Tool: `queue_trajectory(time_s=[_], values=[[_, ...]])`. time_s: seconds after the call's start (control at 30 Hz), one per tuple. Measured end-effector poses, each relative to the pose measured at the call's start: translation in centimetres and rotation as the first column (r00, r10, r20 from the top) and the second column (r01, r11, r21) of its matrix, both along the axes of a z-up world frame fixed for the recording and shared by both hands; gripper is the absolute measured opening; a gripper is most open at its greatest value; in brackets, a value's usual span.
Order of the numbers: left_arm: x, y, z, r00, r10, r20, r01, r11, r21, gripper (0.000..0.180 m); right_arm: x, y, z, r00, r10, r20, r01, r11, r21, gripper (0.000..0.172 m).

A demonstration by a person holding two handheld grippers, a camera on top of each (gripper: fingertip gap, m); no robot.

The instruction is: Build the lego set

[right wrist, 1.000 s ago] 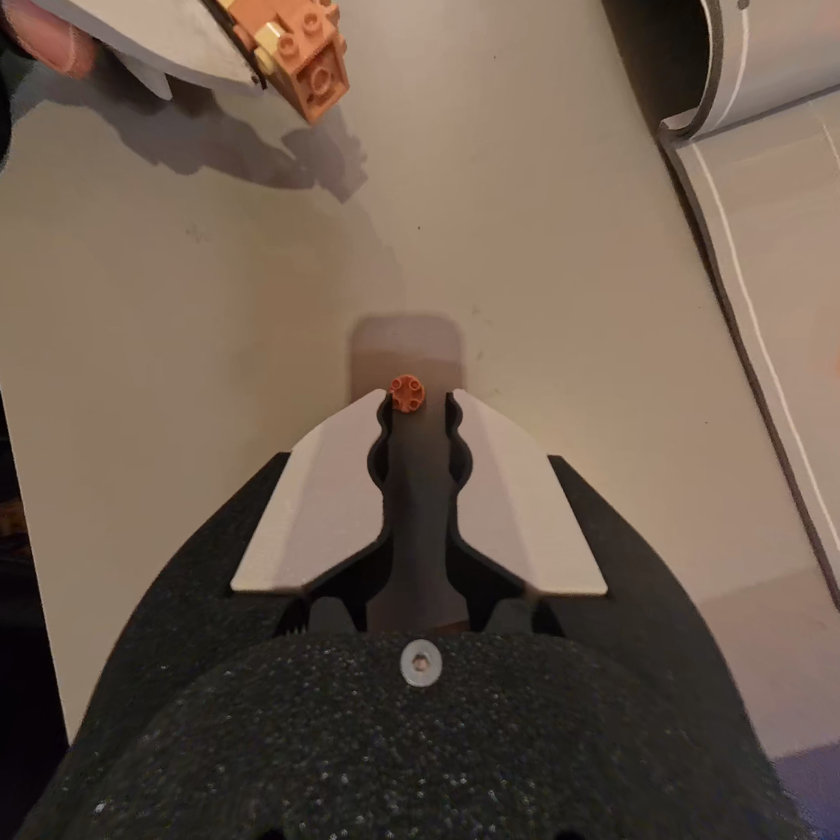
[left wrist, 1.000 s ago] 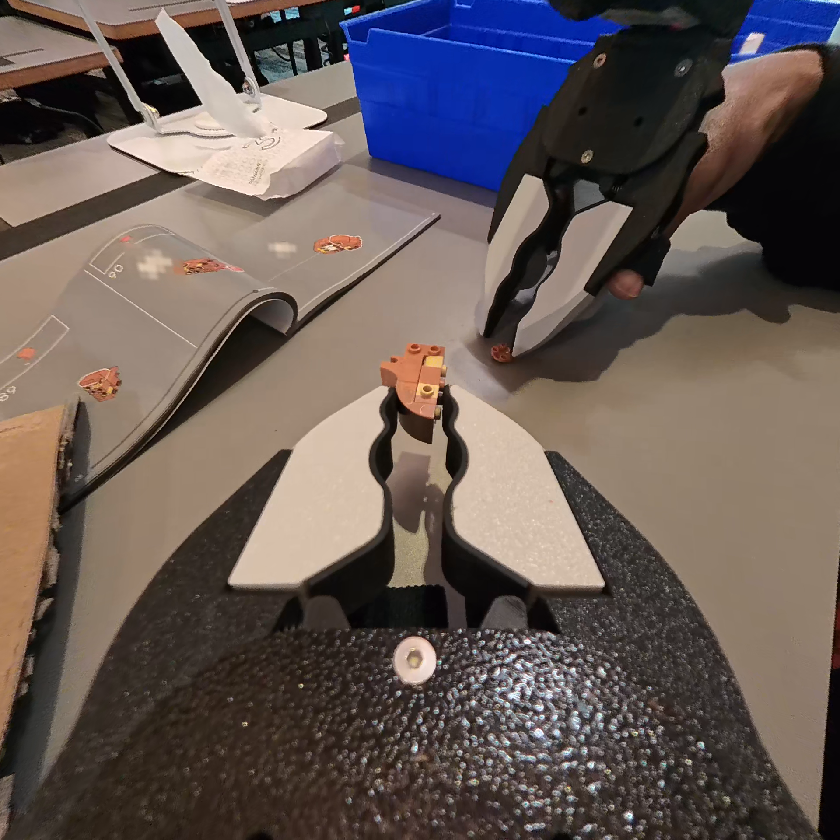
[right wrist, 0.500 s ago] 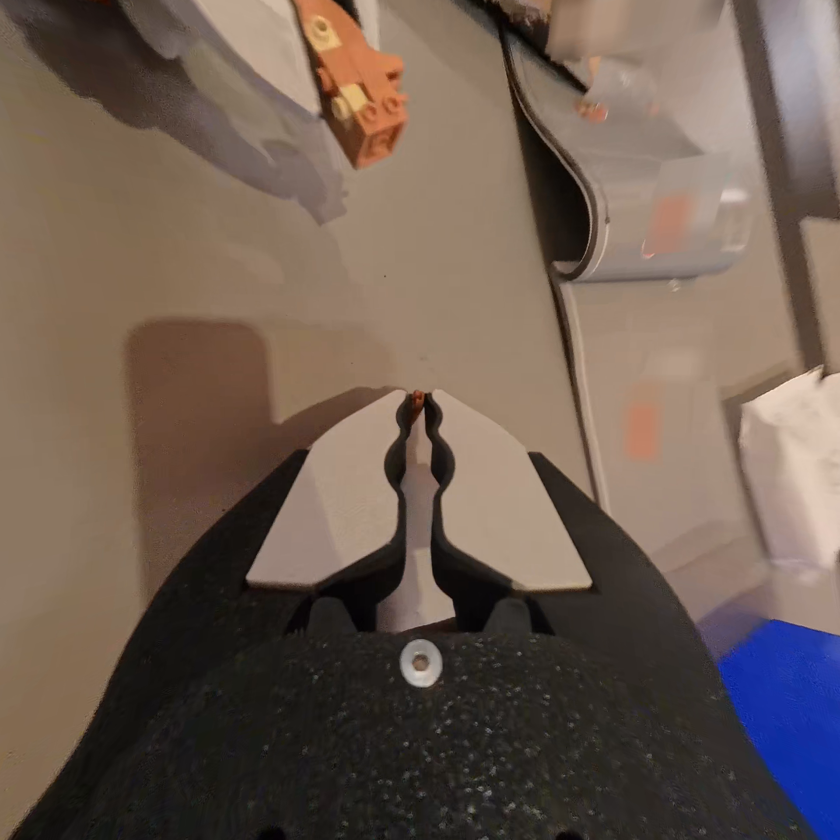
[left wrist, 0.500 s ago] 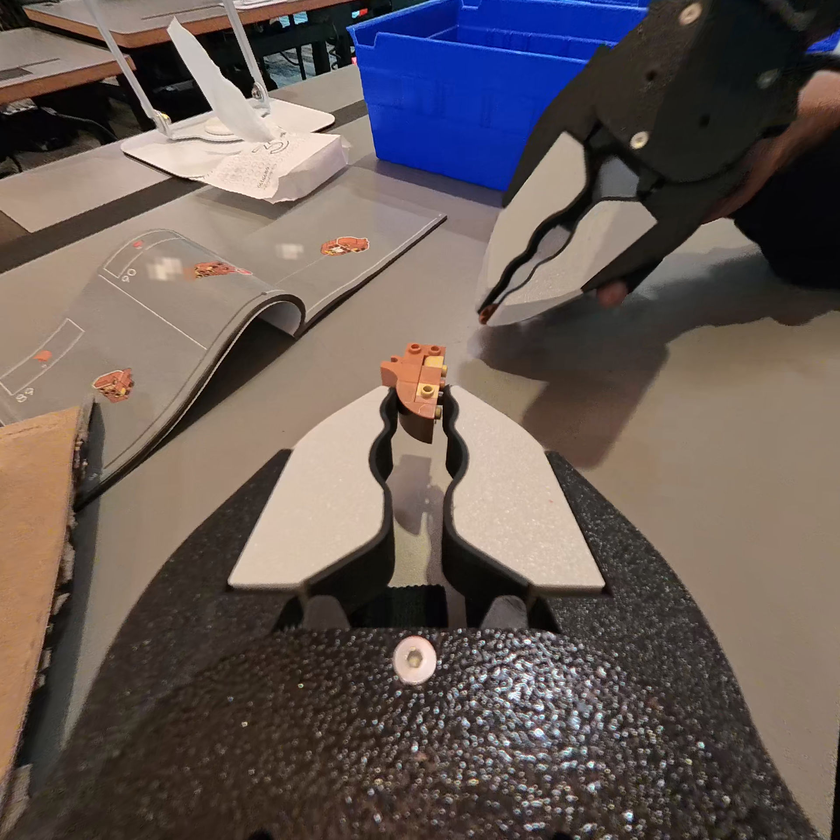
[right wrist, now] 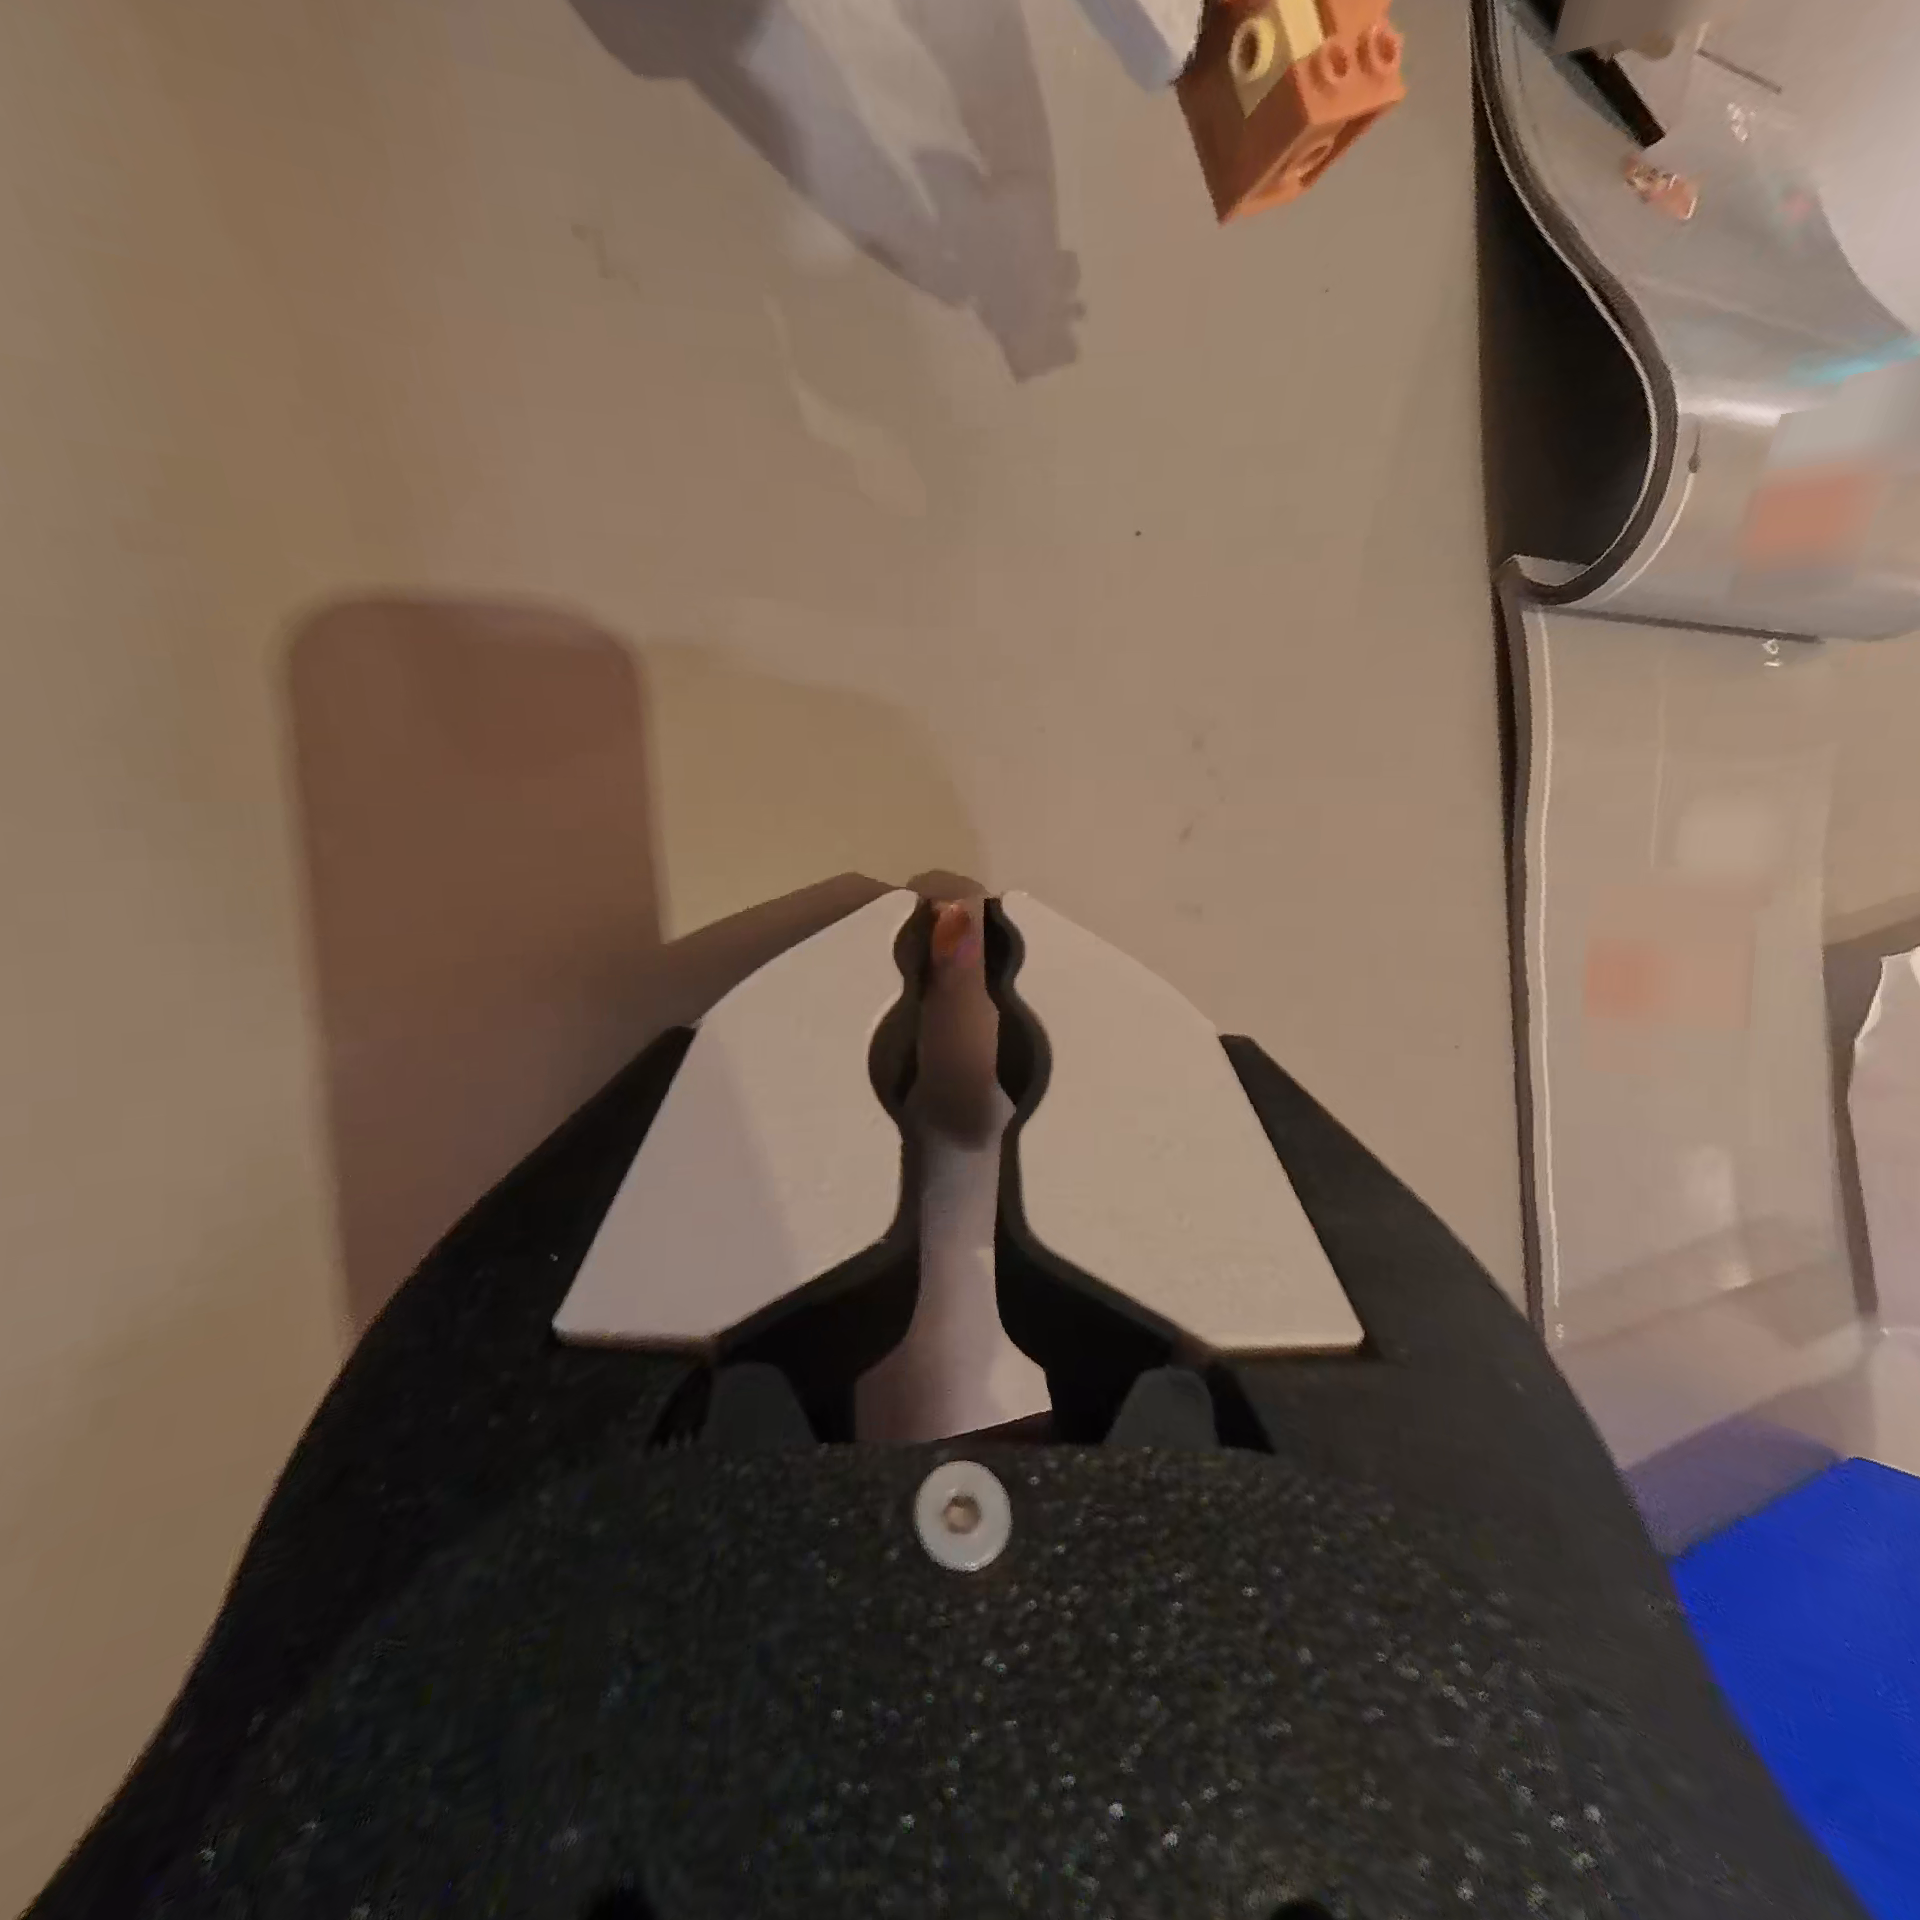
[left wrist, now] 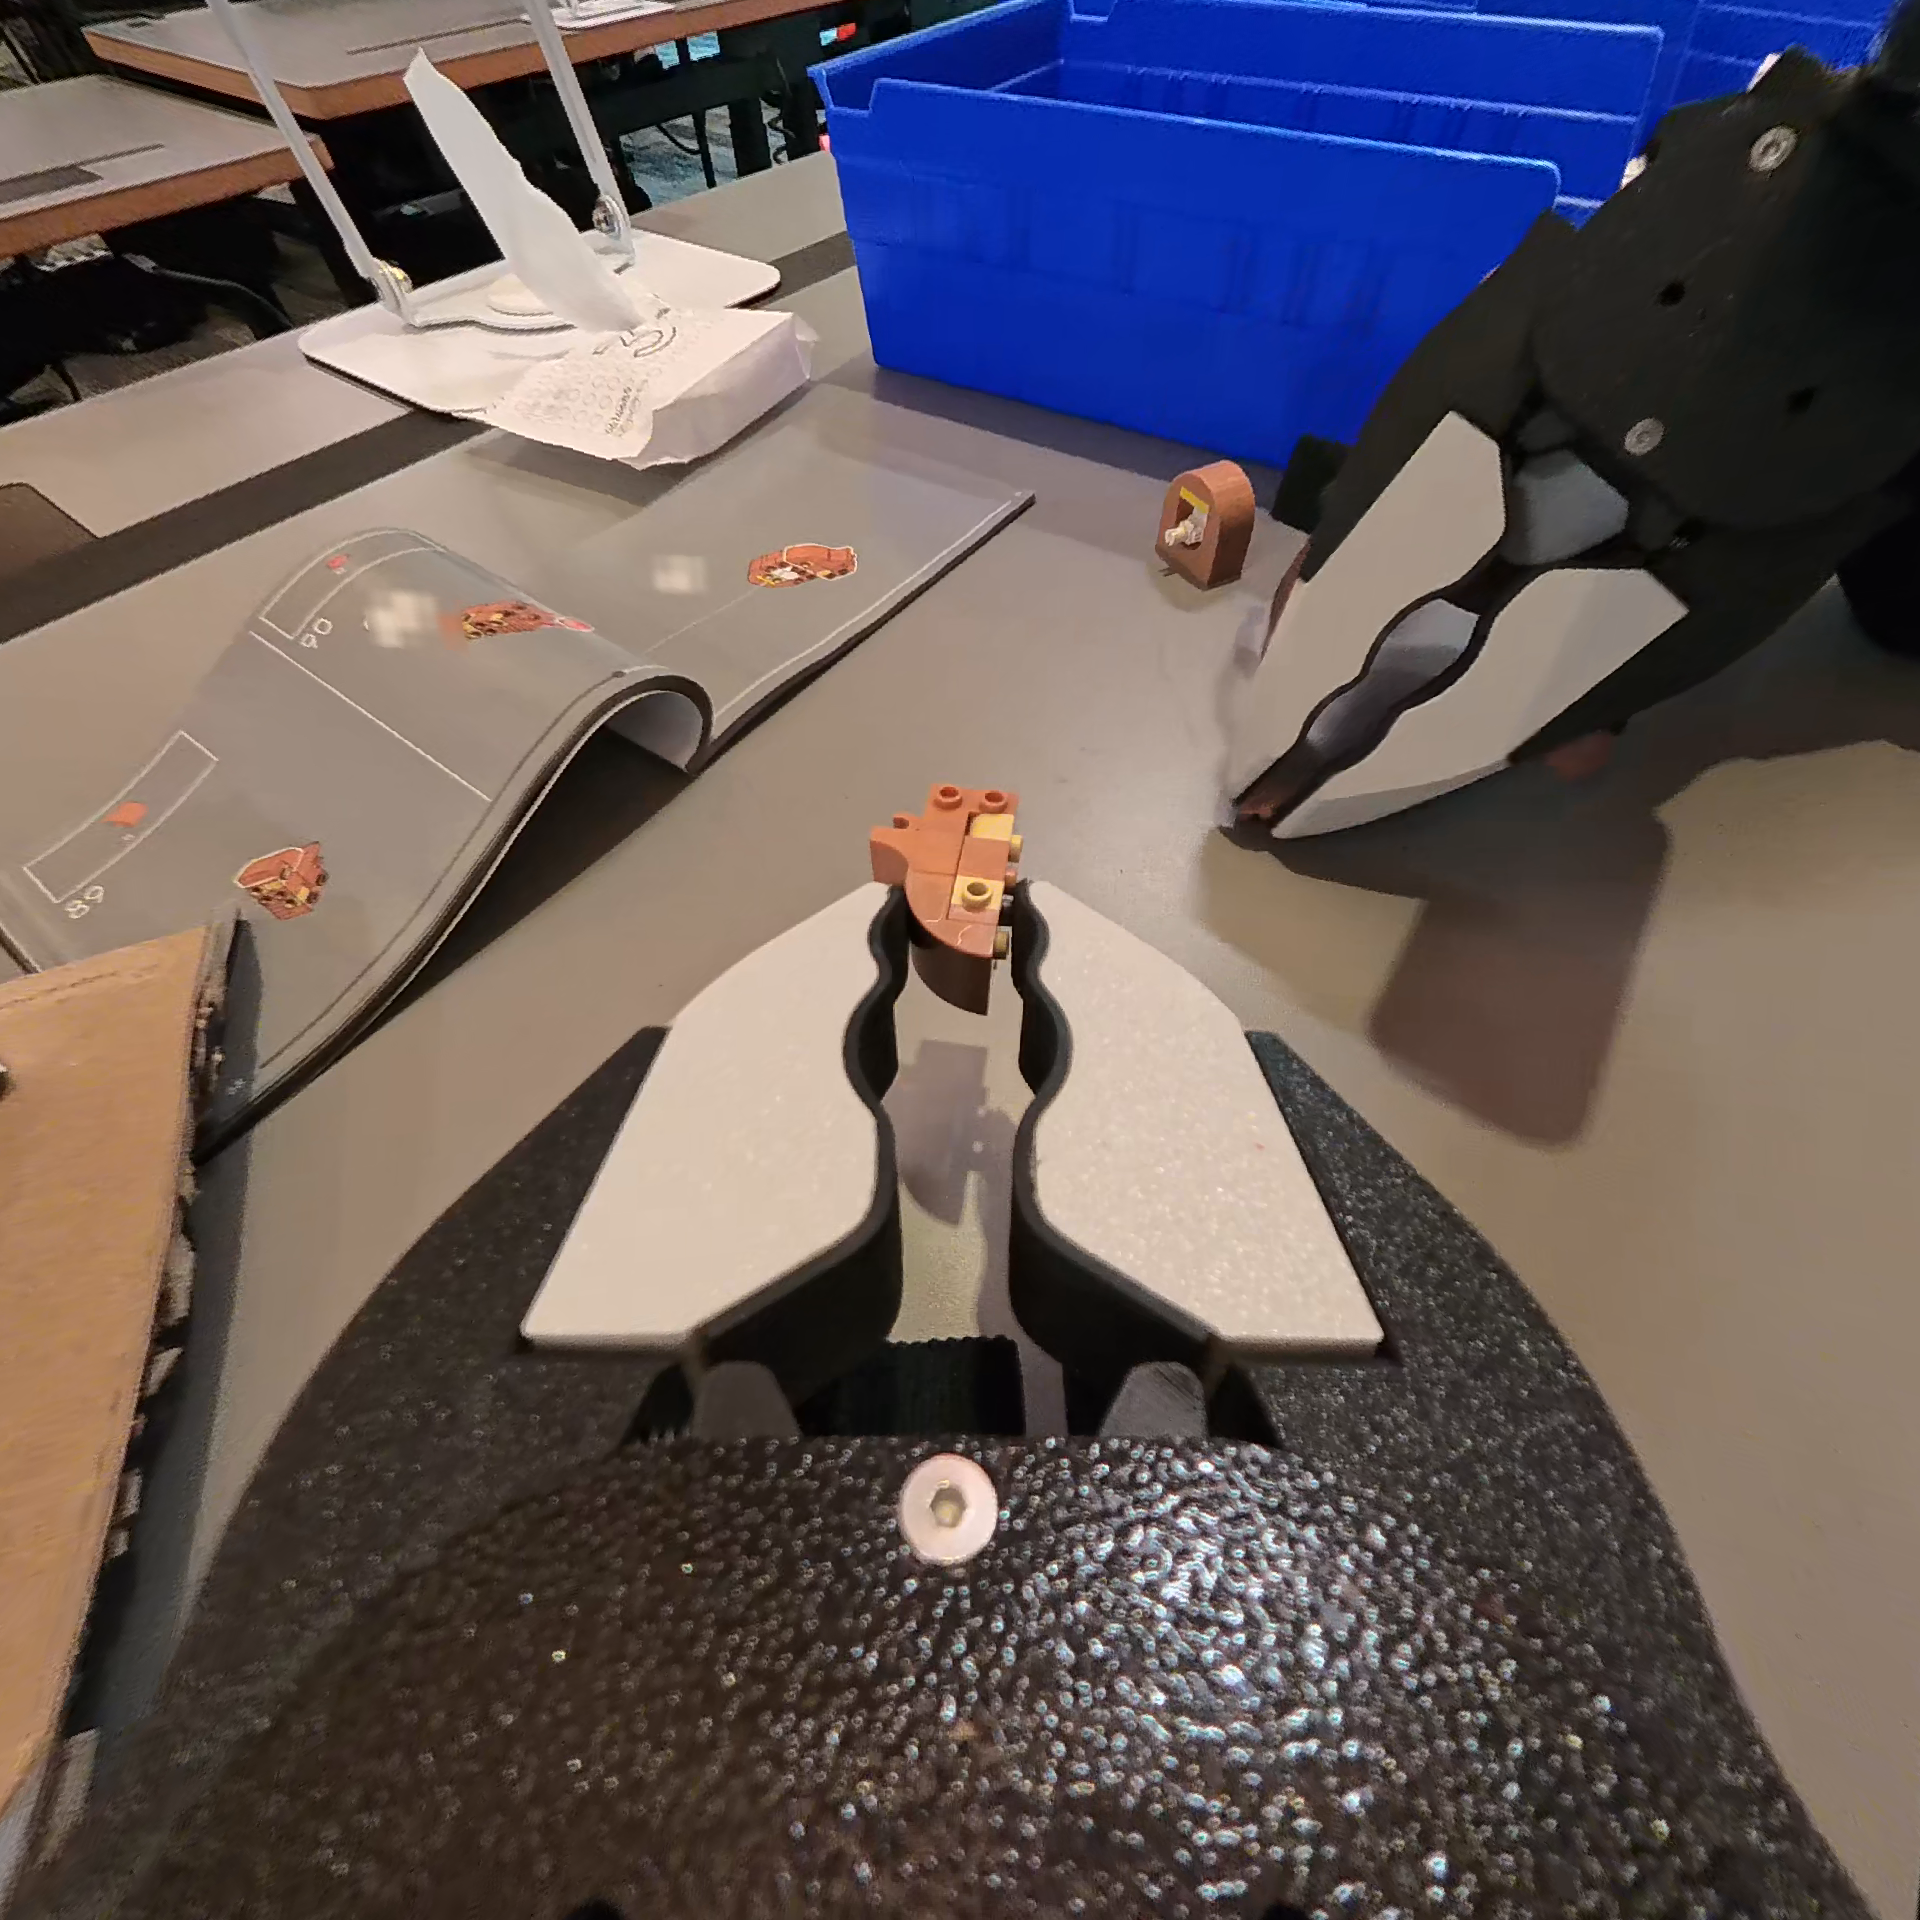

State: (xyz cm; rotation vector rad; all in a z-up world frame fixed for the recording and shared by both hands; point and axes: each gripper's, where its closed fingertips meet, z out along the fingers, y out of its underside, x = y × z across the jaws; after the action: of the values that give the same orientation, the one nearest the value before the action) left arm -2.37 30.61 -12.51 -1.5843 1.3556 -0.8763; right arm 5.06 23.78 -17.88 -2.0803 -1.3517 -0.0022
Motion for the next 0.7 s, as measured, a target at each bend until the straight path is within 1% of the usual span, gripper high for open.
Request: queue_trajectory(time_s=[0.17, 0.3, 0.47, 0.7], values=[[0.0, 0.0, 0.0, 1.0, 0.0, 0.001, 0.0, 1.0, 0.001, 0.019, -0.5, -0.7, 0.4, 0.998, -0.001, -0.064, -0.002, 0.999, -0.036, 0.014], [0.1, -0.2, 0.1, 1.0, -0.009, 0.006, 0.009, 1.0, 0.0, 0.018, 0.1, -0.7, 0.9, 0.99, -0.076, -0.119, 0.069, 0.996, -0.057, 0.016], [0.2, -0.7, 0.4, 0.999, -0.041, 0.024, 0.041, 0.999, -0.009, 0.018, 1.1, -1.1, 0.1, 0.972, -0.173, -0.158, 0.153, 0.98, -0.13, 0.019], [0.4, -1.7, 1.2, 0.992, -0.099, 0.077, 0.102, 0.994, -0.029, 0.018, 0.8, -0.6, -0.3, 0.963, -0.197, -0.183, 0.166, 0.971, -0.171, 0.023]])
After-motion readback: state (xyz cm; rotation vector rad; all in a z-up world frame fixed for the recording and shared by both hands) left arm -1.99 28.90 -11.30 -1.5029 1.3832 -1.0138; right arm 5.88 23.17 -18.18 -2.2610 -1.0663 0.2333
